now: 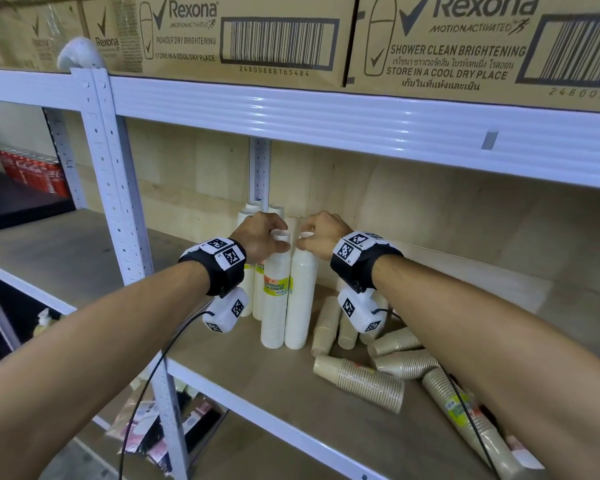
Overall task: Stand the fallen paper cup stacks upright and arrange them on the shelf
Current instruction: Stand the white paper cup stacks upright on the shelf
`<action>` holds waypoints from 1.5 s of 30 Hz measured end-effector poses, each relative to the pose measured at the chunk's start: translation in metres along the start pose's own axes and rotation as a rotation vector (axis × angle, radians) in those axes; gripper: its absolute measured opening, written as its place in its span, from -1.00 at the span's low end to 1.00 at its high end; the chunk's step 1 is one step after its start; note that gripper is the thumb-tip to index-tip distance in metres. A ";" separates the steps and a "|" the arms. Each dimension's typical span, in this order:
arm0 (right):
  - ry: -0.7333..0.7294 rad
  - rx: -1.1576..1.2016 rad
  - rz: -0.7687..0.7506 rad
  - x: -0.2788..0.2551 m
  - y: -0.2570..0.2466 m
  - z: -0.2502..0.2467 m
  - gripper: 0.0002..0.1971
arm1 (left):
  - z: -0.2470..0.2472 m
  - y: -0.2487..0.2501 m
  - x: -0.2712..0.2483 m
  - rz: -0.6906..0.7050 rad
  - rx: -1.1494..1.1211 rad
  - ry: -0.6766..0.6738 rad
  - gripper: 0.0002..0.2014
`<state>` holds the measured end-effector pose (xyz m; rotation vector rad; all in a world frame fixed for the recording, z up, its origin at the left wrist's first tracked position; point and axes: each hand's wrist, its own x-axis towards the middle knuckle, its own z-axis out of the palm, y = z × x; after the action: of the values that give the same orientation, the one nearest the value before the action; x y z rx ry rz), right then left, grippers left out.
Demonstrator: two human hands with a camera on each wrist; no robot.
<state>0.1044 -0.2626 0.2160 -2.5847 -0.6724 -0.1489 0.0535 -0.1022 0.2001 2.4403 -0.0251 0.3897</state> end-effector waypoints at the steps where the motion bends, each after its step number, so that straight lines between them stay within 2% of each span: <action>1: -0.026 0.006 -0.015 -0.001 0.000 -0.002 -0.70 | 0.000 0.001 0.000 0.006 0.007 -0.004 -0.62; 4: -0.039 0.007 -0.027 -0.003 -0.001 -0.005 -0.61 | 0.001 0.002 0.000 0.010 0.011 -0.010 -0.63; 7: 0.016 -0.030 0.022 -0.004 -0.003 -0.006 -0.55 | 0.001 0.003 0.001 0.007 0.012 -0.019 -0.64; 14: -0.053 -0.048 -0.013 -0.006 -0.011 -0.011 -0.71 | -0.001 0.003 0.000 -0.011 0.005 -0.028 -0.63; 20: -0.029 -0.039 0.029 -0.008 -0.015 -0.012 -0.62 | -0.002 0.004 -0.002 -0.011 -0.007 -0.032 -0.64; 28: -0.094 -0.021 0.028 -0.007 -0.016 -0.016 -0.68 | -0.003 0.002 -0.001 -0.016 -0.009 -0.026 -0.60; 34: -0.048 -0.014 0.020 -0.008 -0.013 -0.011 -0.66 | -0.003 0.002 -0.001 -0.016 -0.004 -0.033 -0.59; 45: -0.136 -0.022 -0.047 -0.006 -0.029 -0.016 -0.65 | -0.027 0.011 0.009 -0.113 0.046 -0.139 -0.54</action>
<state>0.0849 -0.2503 0.2410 -2.6189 -0.7848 0.0046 0.0538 -0.0934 0.2292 2.4968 0.0629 0.1724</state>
